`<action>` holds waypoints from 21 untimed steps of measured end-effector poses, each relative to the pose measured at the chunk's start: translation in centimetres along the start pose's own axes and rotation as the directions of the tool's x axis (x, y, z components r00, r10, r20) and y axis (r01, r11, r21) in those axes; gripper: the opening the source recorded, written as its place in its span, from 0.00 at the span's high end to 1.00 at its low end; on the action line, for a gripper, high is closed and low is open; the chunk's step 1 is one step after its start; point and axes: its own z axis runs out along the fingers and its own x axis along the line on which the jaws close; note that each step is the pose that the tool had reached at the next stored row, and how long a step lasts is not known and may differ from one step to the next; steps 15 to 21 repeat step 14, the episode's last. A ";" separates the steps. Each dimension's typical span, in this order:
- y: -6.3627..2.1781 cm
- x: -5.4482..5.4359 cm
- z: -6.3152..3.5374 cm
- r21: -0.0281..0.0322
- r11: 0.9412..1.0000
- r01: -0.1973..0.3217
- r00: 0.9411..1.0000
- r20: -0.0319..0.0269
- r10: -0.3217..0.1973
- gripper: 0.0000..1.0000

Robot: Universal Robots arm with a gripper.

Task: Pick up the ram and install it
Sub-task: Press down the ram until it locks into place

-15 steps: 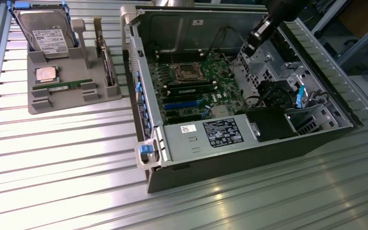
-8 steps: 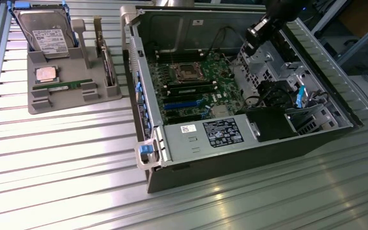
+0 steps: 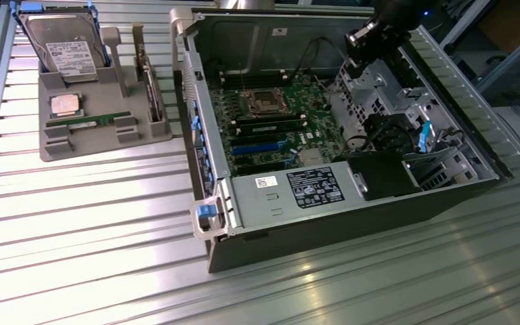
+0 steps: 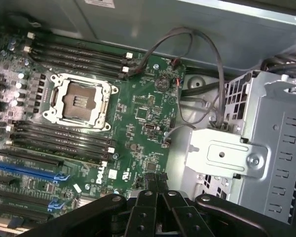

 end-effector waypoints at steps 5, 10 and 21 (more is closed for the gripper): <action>0.00 0.0 0.00 0.000 0.995 -0.100 0.995 0.007 0.100 0.90; 0.00 0.0 0.00 0.000 0.983 -0.184 0.983 0.014 0.183 0.90; 0.00 0.0 0.00 0.000 0.983 -0.183 0.983 0.014 0.183 0.90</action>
